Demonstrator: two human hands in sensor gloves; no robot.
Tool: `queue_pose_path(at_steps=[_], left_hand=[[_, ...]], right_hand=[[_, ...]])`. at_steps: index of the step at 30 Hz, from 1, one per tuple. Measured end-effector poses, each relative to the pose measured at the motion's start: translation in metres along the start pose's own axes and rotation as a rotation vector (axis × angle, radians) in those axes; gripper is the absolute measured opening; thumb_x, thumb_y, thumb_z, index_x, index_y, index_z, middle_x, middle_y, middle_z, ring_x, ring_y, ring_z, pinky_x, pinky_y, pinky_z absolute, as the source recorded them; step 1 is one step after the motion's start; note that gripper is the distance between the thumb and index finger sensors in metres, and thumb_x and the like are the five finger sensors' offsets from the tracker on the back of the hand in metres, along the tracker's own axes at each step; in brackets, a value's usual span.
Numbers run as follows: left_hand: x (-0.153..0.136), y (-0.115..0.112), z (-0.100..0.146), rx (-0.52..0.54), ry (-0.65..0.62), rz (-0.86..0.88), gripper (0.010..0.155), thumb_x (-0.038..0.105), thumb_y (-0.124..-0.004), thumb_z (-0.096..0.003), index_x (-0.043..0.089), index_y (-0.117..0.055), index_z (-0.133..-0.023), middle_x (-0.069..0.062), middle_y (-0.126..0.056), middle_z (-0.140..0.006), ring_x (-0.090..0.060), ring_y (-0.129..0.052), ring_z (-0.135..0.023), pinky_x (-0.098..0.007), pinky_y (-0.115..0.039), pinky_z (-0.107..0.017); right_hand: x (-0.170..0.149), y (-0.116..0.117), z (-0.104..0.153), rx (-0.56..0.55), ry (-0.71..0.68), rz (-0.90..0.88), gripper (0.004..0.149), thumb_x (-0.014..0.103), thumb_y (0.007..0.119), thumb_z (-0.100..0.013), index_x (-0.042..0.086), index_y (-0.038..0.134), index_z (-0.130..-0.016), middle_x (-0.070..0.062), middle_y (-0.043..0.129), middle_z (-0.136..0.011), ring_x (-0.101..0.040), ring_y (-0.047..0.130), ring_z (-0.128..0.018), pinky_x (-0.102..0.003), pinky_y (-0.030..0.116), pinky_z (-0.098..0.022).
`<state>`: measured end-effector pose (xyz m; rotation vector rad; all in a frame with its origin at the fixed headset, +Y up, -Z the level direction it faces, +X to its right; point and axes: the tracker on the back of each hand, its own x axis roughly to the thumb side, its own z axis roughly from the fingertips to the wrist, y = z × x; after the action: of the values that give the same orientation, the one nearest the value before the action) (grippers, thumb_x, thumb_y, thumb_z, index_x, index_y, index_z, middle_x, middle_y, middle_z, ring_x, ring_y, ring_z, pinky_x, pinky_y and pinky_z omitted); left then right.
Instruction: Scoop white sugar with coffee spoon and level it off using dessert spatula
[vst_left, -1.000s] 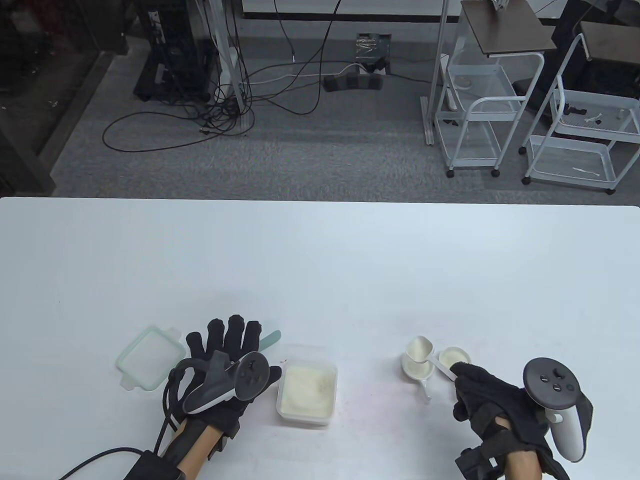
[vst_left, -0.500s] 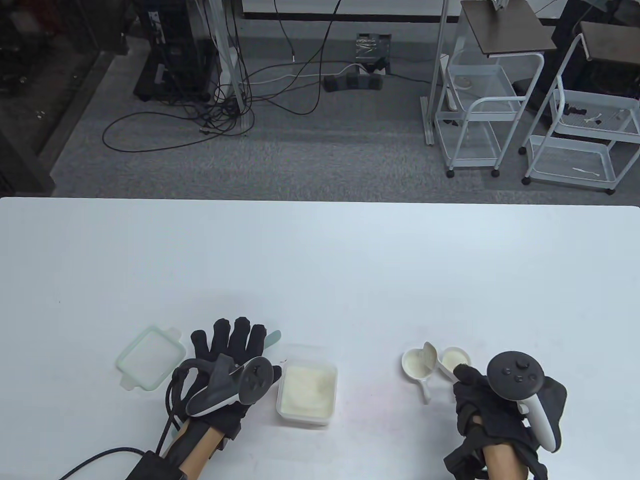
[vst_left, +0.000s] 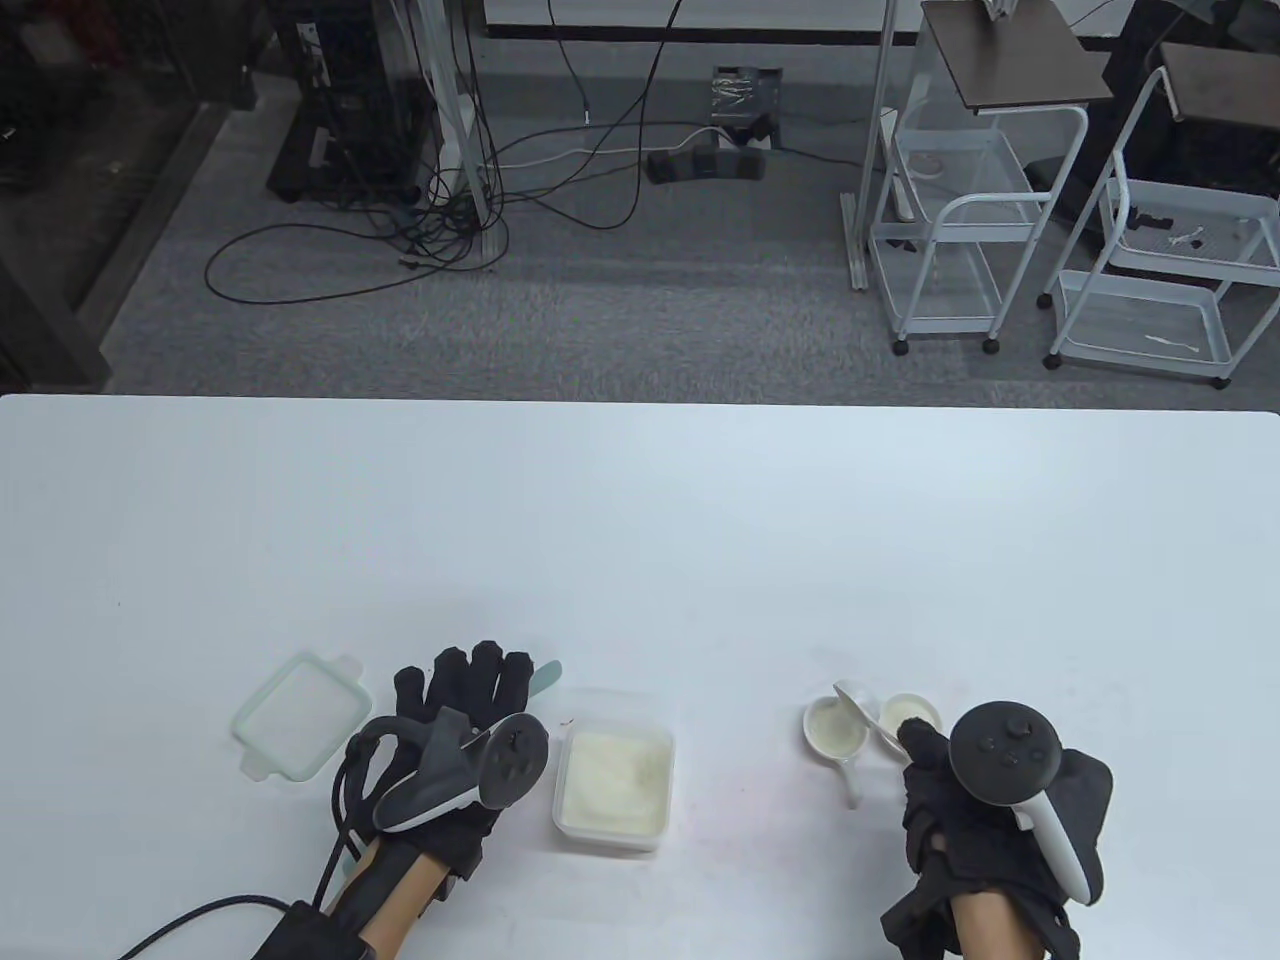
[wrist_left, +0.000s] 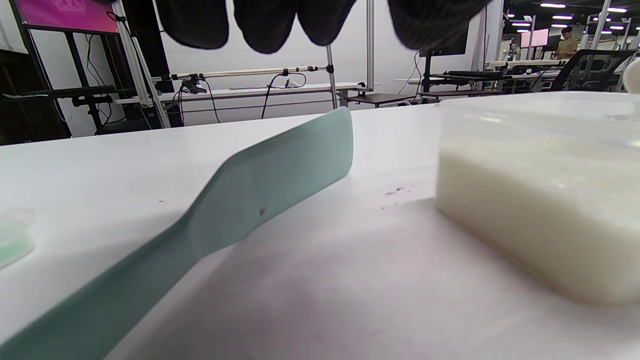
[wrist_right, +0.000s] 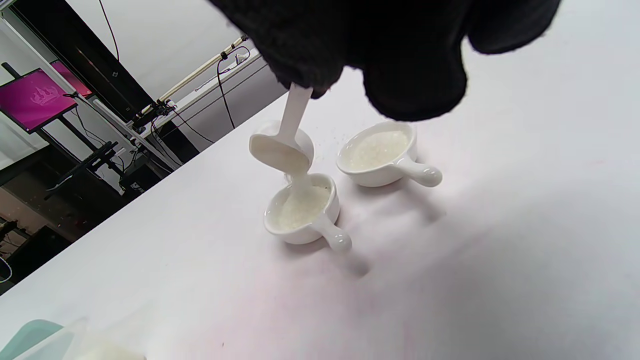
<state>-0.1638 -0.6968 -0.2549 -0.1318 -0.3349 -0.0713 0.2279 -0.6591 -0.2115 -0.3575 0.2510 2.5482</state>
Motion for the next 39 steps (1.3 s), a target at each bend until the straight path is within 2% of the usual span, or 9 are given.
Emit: queue_pose_path(at_steps=[23, 26, 31, 36, 39], left_hand=[[-0.004, -0.001, 0.0, -0.039, 0.009, 0.009, 0.086, 0.062, -0.056, -0.0621, 0.006, -0.039, -0.125, -0.032, -0.041, -0.127, -0.063, -0.052, -0.108, -0.083, -0.044, -0.068], [-0.006, -0.001, 0.0, -0.039, 0.015, 0.009, 0.087, 0.063, -0.055, -0.0617, 0.006, -0.039, -0.125, -0.032, -0.041, -0.127, -0.063, -0.051, -0.108, -0.083, -0.044, -0.068], [-0.006, -0.001, 0.0, -0.036, 0.014, 0.009, 0.087, 0.063, -0.056, -0.0617, 0.006, -0.039, -0.125, -0.033, -0.041, -0.127, -0.063, -0.051, -0.108, -0.084, -0.043, -0.068], [-0.006, -0.001, 0.0, -0.039, 0.013, 0.005, 0.087, 0.063, -0.056, -0.0617, 0.006, -0.039, -0.125, -0.033, -0.04, -0.127, -0.064, -0.05, -0.108, -0.084, -0.043, -0.068], [-0.006, -0.001, 0.0, -0.038, 0.015, 0.006, 0.087, 0.063, -0.056, -0.0617, 0.006, -0.039, -0.125, -0.033, -0.04, -0.127, -0.064, -0.05, -0.108, -0.084, -0.043, -0.068]], right_hand=[[0.008, 0.0, 0.003, -0.039, -0.024, 0.085, 0.045, 0.005, 0.083, -0.053, 0.012, 0.079, -0.097, -0.028, 0.073, -0.082, -0.042, 0.086, -0.067, -0.073, 0.06, -0.064], [0.006, -0.001, 0.004, -0.059, -0.058, 0.001, 0.046, 0.009, 0.08, -0.056, 0.005, 0.073, -0.101, -0.026, 0.075, -0.08, -0.039, 0.089, -0.064, -0.072, 0.062, -0.062], [0.002, -0.002, 0.004, -0.043, -0.153, -0.291, 0.045, 0.013, 0.077, -0.057, -0.004, 0.075, -0.099, -0.025, 0.083, -0.073, -0.037, 0.094, -0.056, -0.07, 0.067, -0.06], [0.01, 0.008, 0.003, -0.016, -0.199, -0.409, 0.046, 0.014, 0.075, -0.059, 0.01, 0.069, -0.104, -0.023, 0.086, -0.068, -0.033, 0.098, -0.05, -0.065, 0.073, -0.057], [0.017, 0.013, 0.003, -0.036, -0.222, -0.395, 0.042, 0.015, 0.077, -0.058, 0.008, 0.077, -0.099, -0.022, 0.088, -0.067, -0.032, 0.1, -0.049, -0.064, 0.075, -0.056]])
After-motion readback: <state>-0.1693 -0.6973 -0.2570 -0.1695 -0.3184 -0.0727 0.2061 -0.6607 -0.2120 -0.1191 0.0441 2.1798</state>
